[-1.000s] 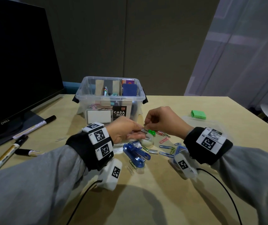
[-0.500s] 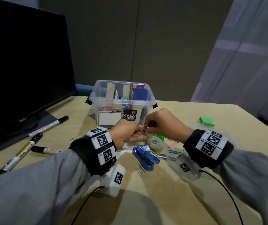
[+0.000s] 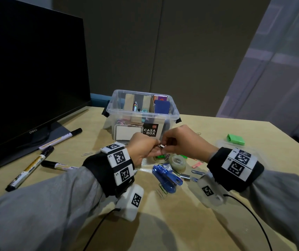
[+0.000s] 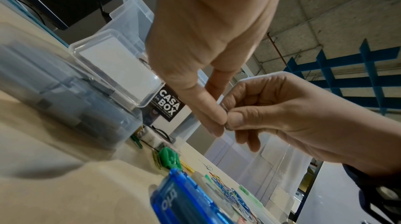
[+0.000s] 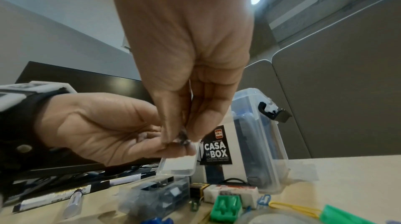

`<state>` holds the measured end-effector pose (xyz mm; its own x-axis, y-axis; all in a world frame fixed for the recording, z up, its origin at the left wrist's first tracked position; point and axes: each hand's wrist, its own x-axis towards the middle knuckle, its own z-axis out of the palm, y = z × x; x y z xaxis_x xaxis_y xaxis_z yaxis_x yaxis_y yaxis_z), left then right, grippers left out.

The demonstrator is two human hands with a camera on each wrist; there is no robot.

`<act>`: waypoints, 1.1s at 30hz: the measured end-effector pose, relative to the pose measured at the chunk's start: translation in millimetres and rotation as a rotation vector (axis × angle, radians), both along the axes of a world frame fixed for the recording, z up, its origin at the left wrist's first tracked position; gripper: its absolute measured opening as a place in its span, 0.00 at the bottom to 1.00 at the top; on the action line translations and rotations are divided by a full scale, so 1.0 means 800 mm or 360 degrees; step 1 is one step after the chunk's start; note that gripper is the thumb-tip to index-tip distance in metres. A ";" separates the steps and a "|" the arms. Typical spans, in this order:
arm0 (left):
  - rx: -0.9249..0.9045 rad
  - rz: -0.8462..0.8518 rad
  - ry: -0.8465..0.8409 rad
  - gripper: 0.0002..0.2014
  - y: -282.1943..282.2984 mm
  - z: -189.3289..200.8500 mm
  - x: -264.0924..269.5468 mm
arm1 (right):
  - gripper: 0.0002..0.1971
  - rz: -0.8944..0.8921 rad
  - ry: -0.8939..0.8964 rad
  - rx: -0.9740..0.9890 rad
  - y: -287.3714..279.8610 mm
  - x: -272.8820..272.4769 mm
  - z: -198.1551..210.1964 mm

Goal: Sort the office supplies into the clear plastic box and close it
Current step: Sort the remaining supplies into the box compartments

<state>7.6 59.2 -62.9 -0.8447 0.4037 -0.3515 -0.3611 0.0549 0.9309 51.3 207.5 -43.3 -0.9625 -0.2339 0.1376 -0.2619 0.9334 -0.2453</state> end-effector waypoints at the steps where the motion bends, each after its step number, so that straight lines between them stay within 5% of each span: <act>1: 0.0006 0.0017 -0.0001 0.04 0.000 0.000 -0.001 | 0.06 0.0003 0.0009 -0.0033 -0.001 0.000 -0.001; 11: 0.0127 0.0000 -0.0082 0.05 -0.021 0.025 -0.018 | 0.04 -0.0032 0.0343 -0.0217 -0.013 -0.018 -0.005; 21: -0.0013 -0.0004 0.0085 0.05 -0.082 0.035 -0.044 | 0.07 0.0092 0.0314 -0.0404 -0.066 -0.055 0.004; 25: -0.0552 -0.0094 0.0556 0.05 -0.100 0.025 -0.045 | 0.04 0.0103 0.0032 -0.0137 -0.077 -0.066 -0.009; 28: -0.1253 -0.0494 0.1099 0.11 -0.112 0.014 -0.047 | 0.04 0.0108 -0.0084 0.0070 -0.081 -0.071 -0.021; 33: -0.1877 -0.1080 0.1306 0.24 -0.119 0.000 -0.045 | 0.05 0.0090 -0.0179 0.0184 -0.090 -0.075 -0.029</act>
